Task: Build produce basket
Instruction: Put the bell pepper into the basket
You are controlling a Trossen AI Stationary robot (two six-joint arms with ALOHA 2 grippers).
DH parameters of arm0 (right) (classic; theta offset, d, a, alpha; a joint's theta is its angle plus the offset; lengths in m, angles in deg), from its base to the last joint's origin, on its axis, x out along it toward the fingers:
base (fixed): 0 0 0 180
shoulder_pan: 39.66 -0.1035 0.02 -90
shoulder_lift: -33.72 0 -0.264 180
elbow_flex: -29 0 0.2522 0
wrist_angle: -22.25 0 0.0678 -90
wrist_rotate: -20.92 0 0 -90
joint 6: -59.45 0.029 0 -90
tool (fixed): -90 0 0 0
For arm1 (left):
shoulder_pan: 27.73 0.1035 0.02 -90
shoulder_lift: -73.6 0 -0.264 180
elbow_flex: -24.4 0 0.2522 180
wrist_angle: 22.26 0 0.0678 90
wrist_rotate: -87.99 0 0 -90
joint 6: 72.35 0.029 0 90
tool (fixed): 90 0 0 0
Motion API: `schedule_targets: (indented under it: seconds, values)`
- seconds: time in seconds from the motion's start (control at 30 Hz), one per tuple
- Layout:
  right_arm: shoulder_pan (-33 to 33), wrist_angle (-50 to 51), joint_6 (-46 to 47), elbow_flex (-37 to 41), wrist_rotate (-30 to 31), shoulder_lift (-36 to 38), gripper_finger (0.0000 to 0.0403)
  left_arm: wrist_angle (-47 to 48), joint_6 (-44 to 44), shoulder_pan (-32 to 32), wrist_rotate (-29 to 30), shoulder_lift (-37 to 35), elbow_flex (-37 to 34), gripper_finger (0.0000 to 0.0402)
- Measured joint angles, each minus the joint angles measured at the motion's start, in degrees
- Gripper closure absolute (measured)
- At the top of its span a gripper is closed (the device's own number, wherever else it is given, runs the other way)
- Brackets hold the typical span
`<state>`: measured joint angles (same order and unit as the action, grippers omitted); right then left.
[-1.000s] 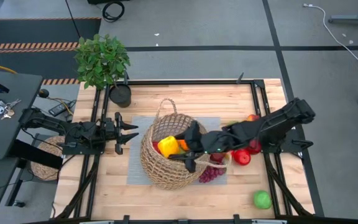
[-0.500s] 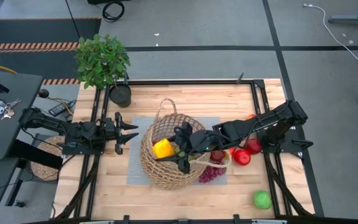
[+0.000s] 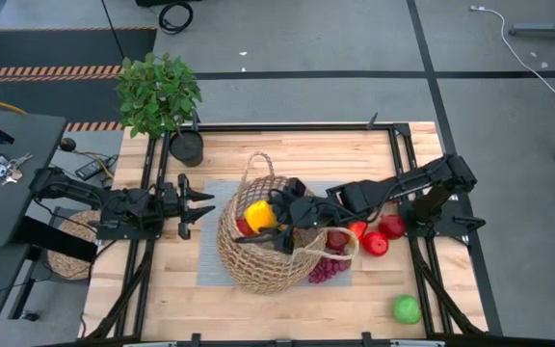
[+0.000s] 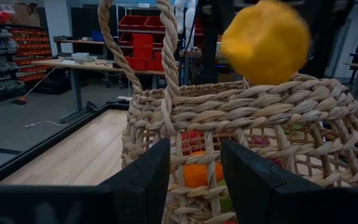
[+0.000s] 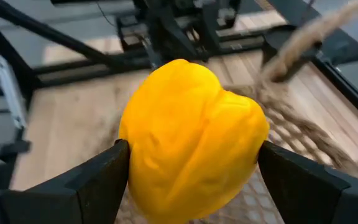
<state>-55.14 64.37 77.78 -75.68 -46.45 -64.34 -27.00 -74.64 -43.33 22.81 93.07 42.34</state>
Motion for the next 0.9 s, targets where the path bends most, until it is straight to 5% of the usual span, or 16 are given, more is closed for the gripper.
schedule_targets:
  seconds: [0.9]
  values:
    - [6.1, 17.5, 7.6, 0.0, -6.2, -0.1, 0.0057, 0.0, 0.0, 0.0, 0.0, 0.0, 0.0, 0.0252]
